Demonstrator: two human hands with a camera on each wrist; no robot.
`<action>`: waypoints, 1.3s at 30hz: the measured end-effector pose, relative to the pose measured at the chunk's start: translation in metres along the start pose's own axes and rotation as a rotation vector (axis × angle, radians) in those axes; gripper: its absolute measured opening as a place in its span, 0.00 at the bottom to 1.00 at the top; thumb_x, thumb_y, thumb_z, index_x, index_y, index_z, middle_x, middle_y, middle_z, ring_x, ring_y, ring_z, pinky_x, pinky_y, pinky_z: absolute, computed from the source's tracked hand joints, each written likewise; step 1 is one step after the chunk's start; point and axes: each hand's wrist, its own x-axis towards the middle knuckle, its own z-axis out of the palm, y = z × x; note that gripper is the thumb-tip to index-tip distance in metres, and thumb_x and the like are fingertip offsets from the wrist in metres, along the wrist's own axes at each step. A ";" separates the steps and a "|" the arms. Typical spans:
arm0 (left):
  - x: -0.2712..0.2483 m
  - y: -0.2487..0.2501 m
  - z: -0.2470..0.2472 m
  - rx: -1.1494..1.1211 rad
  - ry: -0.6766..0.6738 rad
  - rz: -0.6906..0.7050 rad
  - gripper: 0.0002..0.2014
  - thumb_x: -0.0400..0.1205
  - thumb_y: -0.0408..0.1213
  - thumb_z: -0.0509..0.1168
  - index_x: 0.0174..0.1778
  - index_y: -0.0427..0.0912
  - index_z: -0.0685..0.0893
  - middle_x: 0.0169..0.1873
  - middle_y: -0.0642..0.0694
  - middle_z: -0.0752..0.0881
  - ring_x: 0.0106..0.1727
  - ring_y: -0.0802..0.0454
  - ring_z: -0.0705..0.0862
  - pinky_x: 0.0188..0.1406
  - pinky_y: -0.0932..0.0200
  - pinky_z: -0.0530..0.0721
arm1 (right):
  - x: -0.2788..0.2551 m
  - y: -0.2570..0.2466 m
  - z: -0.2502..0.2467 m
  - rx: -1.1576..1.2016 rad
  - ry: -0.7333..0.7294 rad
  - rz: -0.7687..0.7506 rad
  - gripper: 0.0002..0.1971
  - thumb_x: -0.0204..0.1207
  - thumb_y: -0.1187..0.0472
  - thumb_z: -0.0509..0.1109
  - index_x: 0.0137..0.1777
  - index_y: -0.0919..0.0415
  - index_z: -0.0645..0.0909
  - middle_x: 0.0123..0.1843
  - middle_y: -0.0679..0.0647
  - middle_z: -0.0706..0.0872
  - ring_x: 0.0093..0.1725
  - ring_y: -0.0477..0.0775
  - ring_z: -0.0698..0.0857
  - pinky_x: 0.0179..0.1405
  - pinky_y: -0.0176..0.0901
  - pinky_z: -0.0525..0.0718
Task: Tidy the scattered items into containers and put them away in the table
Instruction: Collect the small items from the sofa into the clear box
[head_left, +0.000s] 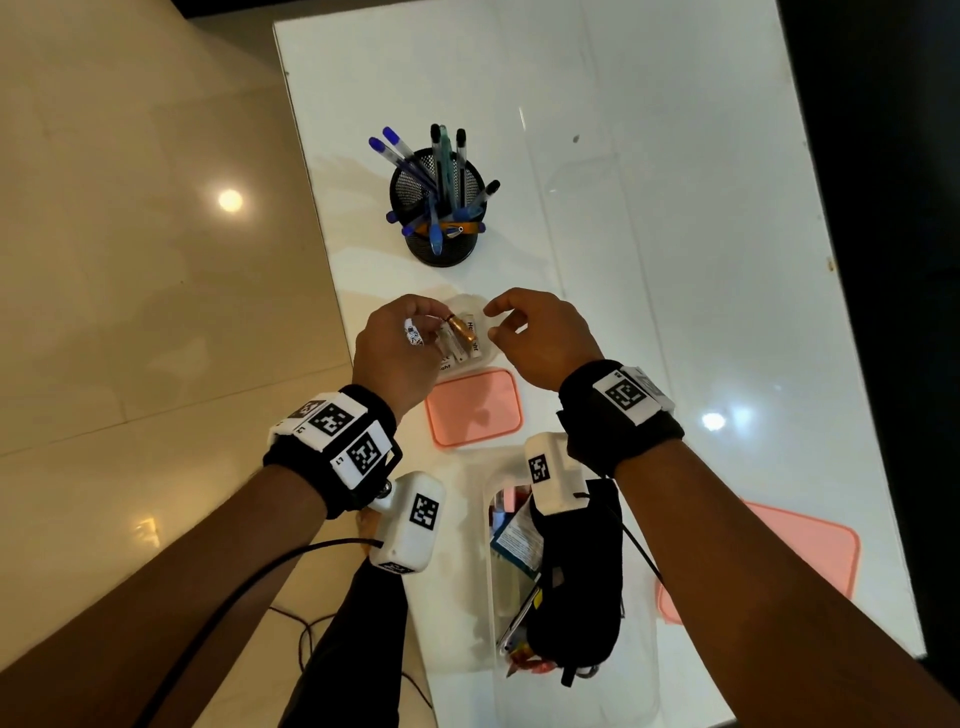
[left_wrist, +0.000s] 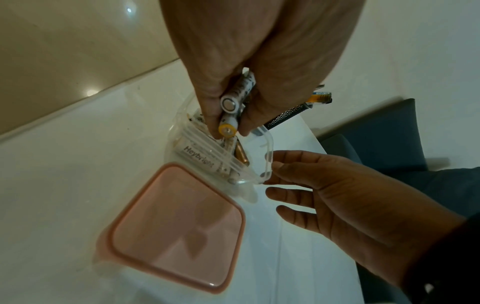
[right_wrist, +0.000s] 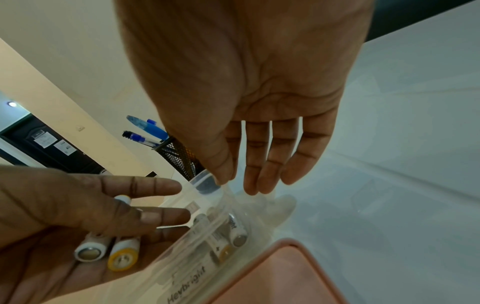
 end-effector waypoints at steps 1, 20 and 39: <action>-0.001 -0.001 0.000 0.017 0.010 0.019 0.19 0.74 0.22 0.70 0.41 0.57 0.84 0.44 0.54 0.90 0.47 0.55 0.88 0.44 0.57 0.89 | 0.000 0.000 0.000 0.001 -0.001 0.000 0.12 0.80 0.55 0.70 0.62 0.48 0.83 0.48 0.44 0.86 0.51 0.48 0.84 0.49 0.37 0.74; -0.021 0.008 -0.024 0.178 0.115 0.289 0.15 0.76 0.22 0.65 0.55 0.42 0.87 0.50 0.50 0.87 0.53 0.60 0.83 0.41 0.85 0.75 | 0.001 0.001 -0.001 -0.029 -0.004 0.006 0.12 0.79 0.52 0.70 0.62 0.46 0.82 0.52 0.47 0.87 0.49 0.49 0.83 0.50 0.40 0.77; -0.010 -0.045 -0.030 0.546 -0.126 0.305 0.63 0.62 0.45 0.83 0.85 0.46 0.45 0.83 0.42 0.57 0.83 0.42 0.55 0.80 0.45 0.55 | -0.001 0.010 -0.014 -0.871 -0.414 -0.346 0.37 0.69 0.36 0.75 0.75 0.49 0.69 0.67 0.51 0.76 0.63 0.59 0.80 0.59 0.51 0.80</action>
